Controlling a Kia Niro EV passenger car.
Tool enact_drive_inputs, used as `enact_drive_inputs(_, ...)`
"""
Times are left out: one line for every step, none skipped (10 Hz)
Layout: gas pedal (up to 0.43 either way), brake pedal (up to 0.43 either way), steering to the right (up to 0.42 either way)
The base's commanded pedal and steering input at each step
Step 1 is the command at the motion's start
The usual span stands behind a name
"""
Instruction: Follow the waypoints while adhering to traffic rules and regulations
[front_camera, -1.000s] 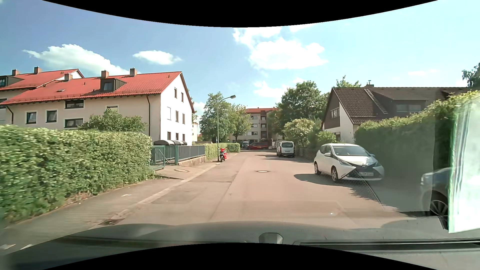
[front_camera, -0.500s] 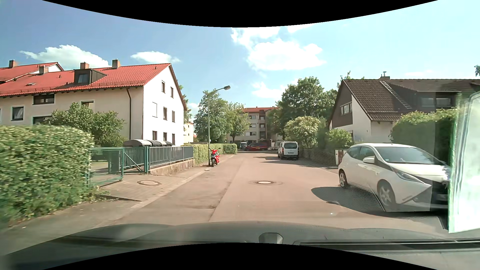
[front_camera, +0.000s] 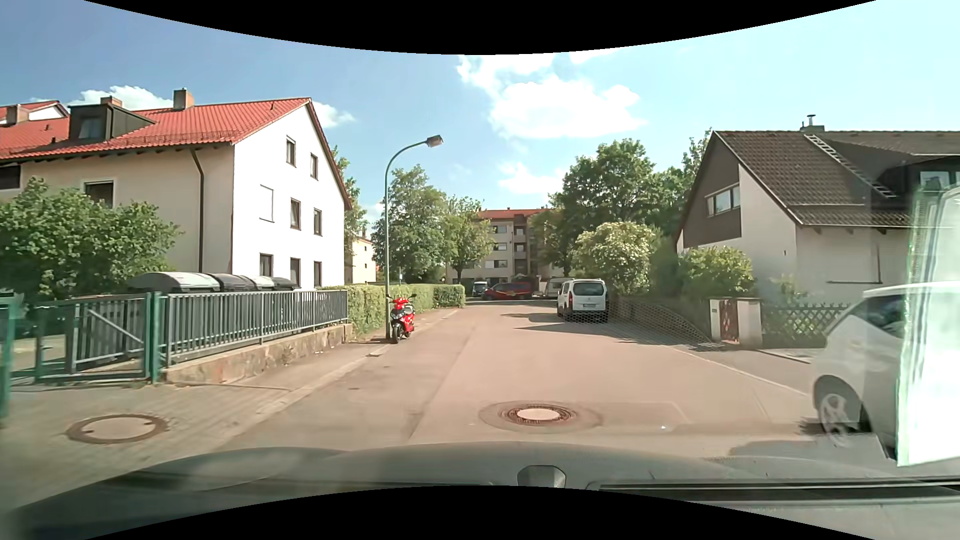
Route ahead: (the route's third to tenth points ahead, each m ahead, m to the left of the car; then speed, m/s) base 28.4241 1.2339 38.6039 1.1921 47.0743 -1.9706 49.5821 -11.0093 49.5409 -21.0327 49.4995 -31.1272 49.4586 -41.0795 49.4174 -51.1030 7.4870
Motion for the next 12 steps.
enact_drive_inputs(0.110, 0.006, 0.009)
enact_drive_inputs(0.098, 0.006, 0.009)
enact_drive_inputs(0.098, 0.006, 0.009)
enact_drive_inputs(0.087, 0.006, 0.009)
enact_drive_inputs(0.087, 0.006, 0.008)
enact_drive_inputs(0.087, 0.006, 0.008)
enact_drive_inputs(0.067, 0.006, 0.008)
enact_drive_inputs(0.047, 0.006, 0.008)
enact_drive_inputs(0.000, 0.006, 0.007)
enact_drive_inputs(0.000, 0.006, 0.007)
enact_drive_inputs(0.000, 0.006, 0.004)
enact_drive_inputs(0.000, 0.006, 0.004)
